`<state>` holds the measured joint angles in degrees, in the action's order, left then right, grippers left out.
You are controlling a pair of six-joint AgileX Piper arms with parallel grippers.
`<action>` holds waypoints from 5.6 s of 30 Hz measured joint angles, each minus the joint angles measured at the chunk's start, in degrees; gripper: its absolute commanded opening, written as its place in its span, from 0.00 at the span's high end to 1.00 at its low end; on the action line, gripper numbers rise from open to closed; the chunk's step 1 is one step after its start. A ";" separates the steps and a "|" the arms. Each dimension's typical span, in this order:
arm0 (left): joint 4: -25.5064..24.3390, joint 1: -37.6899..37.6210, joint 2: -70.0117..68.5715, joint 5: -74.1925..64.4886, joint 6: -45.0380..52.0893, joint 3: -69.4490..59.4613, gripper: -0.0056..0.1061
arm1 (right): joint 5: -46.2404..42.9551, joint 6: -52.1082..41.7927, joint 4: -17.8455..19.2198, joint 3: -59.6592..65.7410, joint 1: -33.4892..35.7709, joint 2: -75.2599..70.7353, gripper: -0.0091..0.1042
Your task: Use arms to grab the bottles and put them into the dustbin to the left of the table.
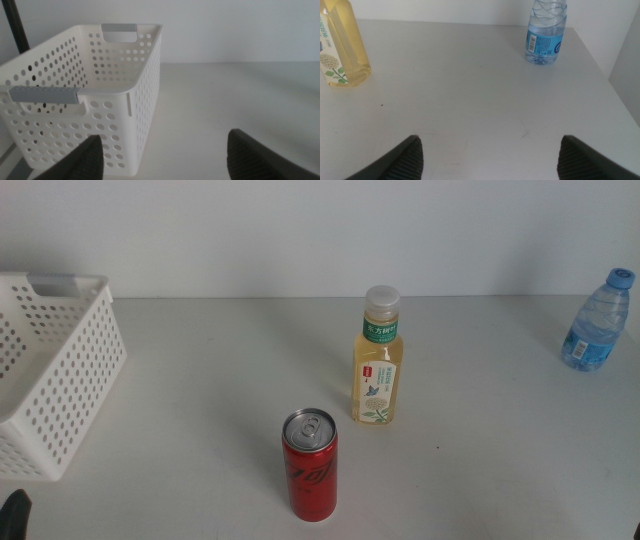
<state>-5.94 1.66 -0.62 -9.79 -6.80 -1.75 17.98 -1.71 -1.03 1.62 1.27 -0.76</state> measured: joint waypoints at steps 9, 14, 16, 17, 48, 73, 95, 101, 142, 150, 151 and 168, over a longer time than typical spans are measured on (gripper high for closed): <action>-0.75 -1.27 0.07 0.90 0.00 0.00 0.22 | 0.00 0.00 0.00 0.00 0.00 0.00 0.31; -0.69 -9.07 7.81 7.51 0.00 0.00 0.22 | 0.00 0.00 0.00 0.00 0.00 0.00 0.31; -0.69 -13.53 13.52 10.83 0.00 0.00 0.22 | 0.00 0.00 0.00 0.00 0.00 0.00 0.31; -0.69 -15.42 16.64 12.68 0.00 0.00 0.22 | 0.00 0.00 0.00 0.00 0.00 0.00 0.31; -0.56 -36.08 71.55 68.00 3.92 0.58 0.22 | 0.00 0.00 0.00 0.00 0.00 0.00 0.31; -0.17 -36.08 74.10 73.62 1.85 1.38 0.22 | 0.00 0.00 0.00 0.00 0.00 0.00 0.31; -8.29 -36.08 96.89 74.85 -1.33 15.66 0.22 | 0.00 0.00 0.00 0.00 0.00 0.00 0.31; -9.44 -36.08 102.09 74.91 -2.81 20.01 0.22 | 0.00 0.00 0.00 0.00 0.00 0.00 0.31; -18.37 -34.44 80.41 15.24 -16.53 41.44 0.96 | 0.00 0.00 0.00 0.00 0.00 0.00 0.31; -9.92 -27.08 77.21 -14.68 -6.84 57.15 0.96 | 0.00 0.00 0.00 0.00 0.00 0.00 0.31; -6.71 -25.45 77.21 -18.30 -2.50 59.35 0.96 | 0.00 0.00 0.00 0.00 0.00 0.00 0.31; 17.48 10.36 88.91 -54.45 32.50 87.42 0.96 | 0.00 0.00 0.00 0.00 0.00 0.00 0.31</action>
<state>11.53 12.02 88.29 -64.25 25.70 85.67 17.98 -1.71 -1.03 1.62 1.27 -0.76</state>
